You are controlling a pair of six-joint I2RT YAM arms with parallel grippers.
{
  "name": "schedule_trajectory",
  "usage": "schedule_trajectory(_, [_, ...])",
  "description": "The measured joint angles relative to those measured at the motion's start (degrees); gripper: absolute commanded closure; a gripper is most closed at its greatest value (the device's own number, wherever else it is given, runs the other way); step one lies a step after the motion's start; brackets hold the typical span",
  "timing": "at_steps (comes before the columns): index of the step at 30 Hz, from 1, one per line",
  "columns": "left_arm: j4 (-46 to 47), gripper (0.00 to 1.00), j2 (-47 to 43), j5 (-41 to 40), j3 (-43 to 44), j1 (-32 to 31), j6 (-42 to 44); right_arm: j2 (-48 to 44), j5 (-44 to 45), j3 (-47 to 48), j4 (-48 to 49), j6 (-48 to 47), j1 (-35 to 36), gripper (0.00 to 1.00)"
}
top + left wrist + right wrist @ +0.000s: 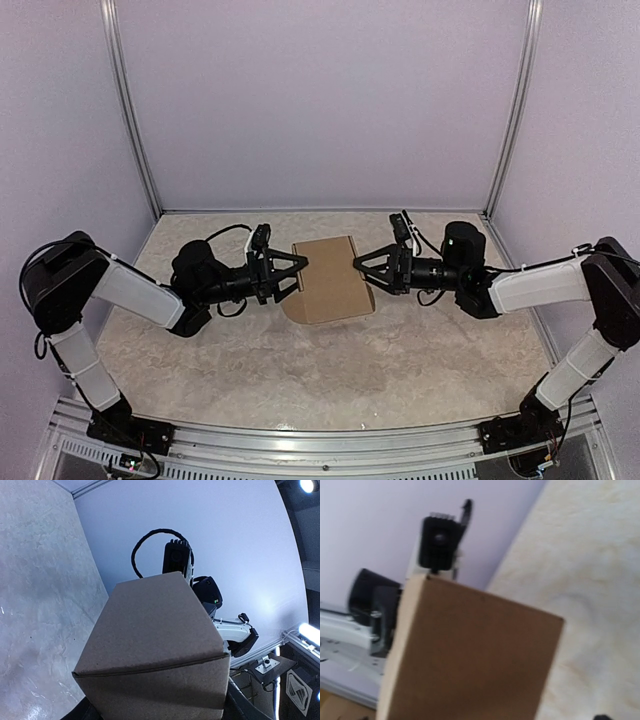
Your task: Fold the paper box
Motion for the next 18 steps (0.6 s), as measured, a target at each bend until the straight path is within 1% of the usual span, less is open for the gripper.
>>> schedule_trajectory(4, [3.28, 0.74, 0.0, 1.2, -0.07, -0.02, -1.01, 0.0, -0.98, 0.02, 4.7, 4.17, 0.92, 0.17])
schedule_trajectory(7, [4.72, 0.74, 0.0, 1.73, -0.09, -0.02, -1.77, -0.02, -1.73, 0.11, 6.95, 6.75, 1.18, 0.26])
schedule_trajectory(9, [5.16, 0.74, 0.0, 2.03, -0.09, -0.09, -1.99, -0.02, -2.32, 0.26, 8.07, 8.39, 1.66, 0.3])
schedule_trajectory(18, [5.92, 0.73, -0.94, 1.99, -0.46, -0.07, -1.33, -0.2, -2.08, 0.68, 9.01, 11.13, 2.23, 0.58])
